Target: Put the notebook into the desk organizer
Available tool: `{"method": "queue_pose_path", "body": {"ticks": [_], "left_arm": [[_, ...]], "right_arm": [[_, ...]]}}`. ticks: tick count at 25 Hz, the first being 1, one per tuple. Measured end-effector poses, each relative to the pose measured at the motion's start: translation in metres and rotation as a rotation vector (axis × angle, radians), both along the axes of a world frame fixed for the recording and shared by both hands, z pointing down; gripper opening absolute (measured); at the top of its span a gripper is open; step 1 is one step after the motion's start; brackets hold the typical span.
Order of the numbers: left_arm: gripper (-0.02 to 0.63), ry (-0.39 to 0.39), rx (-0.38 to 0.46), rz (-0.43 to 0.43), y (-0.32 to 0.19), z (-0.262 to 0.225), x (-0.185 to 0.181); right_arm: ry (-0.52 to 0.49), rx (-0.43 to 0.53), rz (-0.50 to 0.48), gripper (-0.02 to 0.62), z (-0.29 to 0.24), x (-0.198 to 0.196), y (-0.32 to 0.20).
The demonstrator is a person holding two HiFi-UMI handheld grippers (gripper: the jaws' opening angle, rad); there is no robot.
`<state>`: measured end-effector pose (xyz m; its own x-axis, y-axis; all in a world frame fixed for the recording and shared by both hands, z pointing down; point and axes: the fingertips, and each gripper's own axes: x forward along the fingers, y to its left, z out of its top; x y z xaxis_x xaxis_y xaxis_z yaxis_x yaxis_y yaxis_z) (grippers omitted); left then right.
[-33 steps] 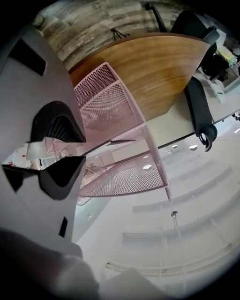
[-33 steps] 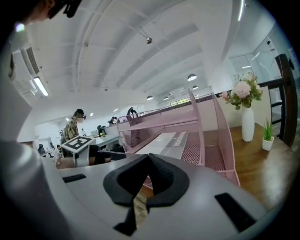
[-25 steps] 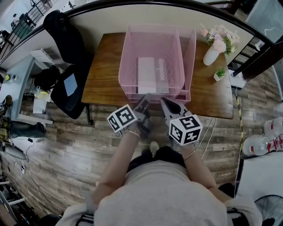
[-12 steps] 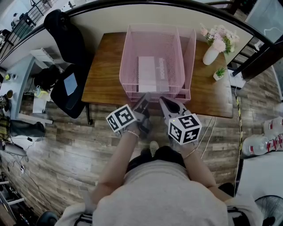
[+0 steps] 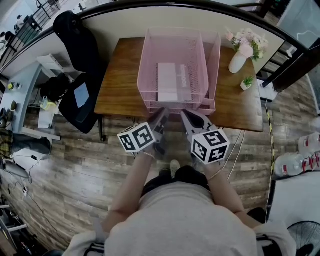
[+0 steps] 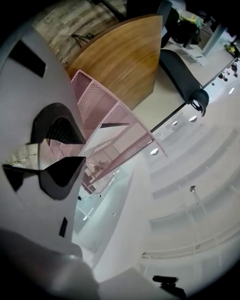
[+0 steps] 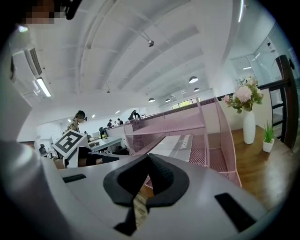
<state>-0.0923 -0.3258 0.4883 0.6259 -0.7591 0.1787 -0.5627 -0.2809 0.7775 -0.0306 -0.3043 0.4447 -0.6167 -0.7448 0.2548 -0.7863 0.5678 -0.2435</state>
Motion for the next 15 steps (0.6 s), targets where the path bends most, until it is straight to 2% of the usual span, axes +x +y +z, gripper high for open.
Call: {"method": "queue_pose_path", "body": {"ticks": [8,15], "left_arm": [[0.013,-0.184,0.109,0.024,0.015,-0.024,-0.003],[0.012,-0.301,0.218,0.084,0.034,-0.044,0.004]], "right_arm": [[0.014,0.04,-0.017,0.011,-0.015,-0.002,0.016],[0.066,0.075,-0.036,0.011,-0.022,-0.003,0.028]]}}
